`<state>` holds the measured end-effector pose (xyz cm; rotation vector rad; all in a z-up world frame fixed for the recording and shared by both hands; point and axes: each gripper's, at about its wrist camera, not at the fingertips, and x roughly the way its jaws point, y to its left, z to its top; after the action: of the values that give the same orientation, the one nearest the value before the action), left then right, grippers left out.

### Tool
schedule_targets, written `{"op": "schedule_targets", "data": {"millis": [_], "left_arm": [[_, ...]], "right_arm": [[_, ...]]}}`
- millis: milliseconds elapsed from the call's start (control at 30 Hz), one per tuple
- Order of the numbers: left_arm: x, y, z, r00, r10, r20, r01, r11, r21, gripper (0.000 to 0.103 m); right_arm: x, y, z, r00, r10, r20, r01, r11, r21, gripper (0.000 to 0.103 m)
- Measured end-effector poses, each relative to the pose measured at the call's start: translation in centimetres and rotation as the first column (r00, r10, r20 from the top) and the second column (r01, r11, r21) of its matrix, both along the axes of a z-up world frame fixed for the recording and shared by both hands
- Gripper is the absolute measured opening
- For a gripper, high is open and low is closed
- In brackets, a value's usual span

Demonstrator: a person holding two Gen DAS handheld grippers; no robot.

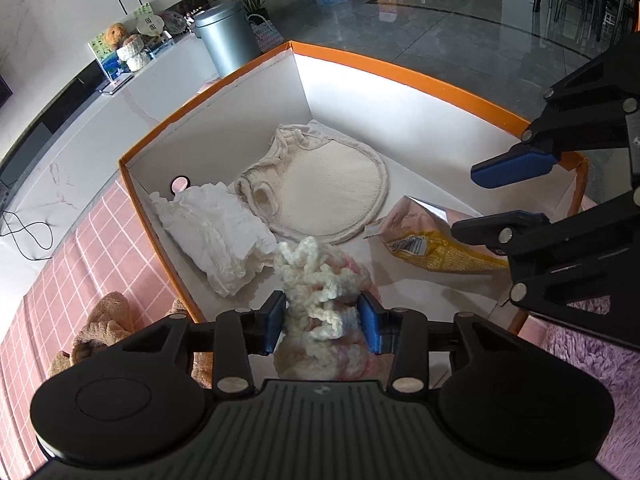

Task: Organize soft objects
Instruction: 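Lower both items into the box and open both grippers, then move both tools back over the pile on the table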

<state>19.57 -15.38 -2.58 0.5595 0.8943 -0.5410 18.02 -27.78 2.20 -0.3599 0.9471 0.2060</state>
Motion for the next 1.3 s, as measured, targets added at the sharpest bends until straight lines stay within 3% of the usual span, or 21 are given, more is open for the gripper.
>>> {"op": "schedule_targets", "data": {"millis": [133,267,467,600,733,933,1133,1300], "left_arm": [[-0.3,0.3,0.7,1.0,0.007,0.017,-0.006,0.999,-0.034,0.07],[-0.7,1.0,1.9,0.998,0.022,0.066,-0.017,0.997,-0.071,0.071],[-1.5,3.0,4.4,0.987,0.085,0.135,-0.053,0.974,-0.221,0.071],[-2.2,5.0,5.6,0.974,0.16,0.158,-0.098,0.936,-0.338,0.071],[-3.1,7.0,6.4,0.963,0.212,0.165,-0.12,0.888,-0.443,0.071],[-4.6,9.1,6.9,0.937,0.28,0.207,-0.141,0.848,-0.51,0.07],[-5.4,12.6,6.0,0.883,0.43,0.19,-0.238,0.757,-0.608,0.07],[-6.1,15.5,5.3,0.84,0.504,0.199,-0.29,0.728,-0.621,0.07]], "right_arm": [[-0.2,-0.2,0.1,1.0,-0.002,0.011,0.002,1.0,0.004,0.036],[-0.6,-0.5,0.7,0.999,-0.006,0.037,0.006,1.0,0.016,0.044],[-1.5,-0.4,2.1,0.994,-0.02,0.105,0.015,0.999,0.046,0.053],[-2.3,0.0,3.0,0.986,-0.038,0.162,0.026,0.997,0.079,0.064],[-3.2,0.5,3.7,0.971,-0.087,0.222,0.061,0.991,0.121,0.068],[-4.5,1.8,4.2,0.947,-0.144,0.288,0.091,0.978,0.19,0.07],[-5.3,4.5,4.3,0.935,-0.114,0.337,0.043,0.977,0.211,0.07],[-5.3,7.3,3.9,0.934,-0.086,0.347,-0.006,0.967,0.254,0.07]]}}
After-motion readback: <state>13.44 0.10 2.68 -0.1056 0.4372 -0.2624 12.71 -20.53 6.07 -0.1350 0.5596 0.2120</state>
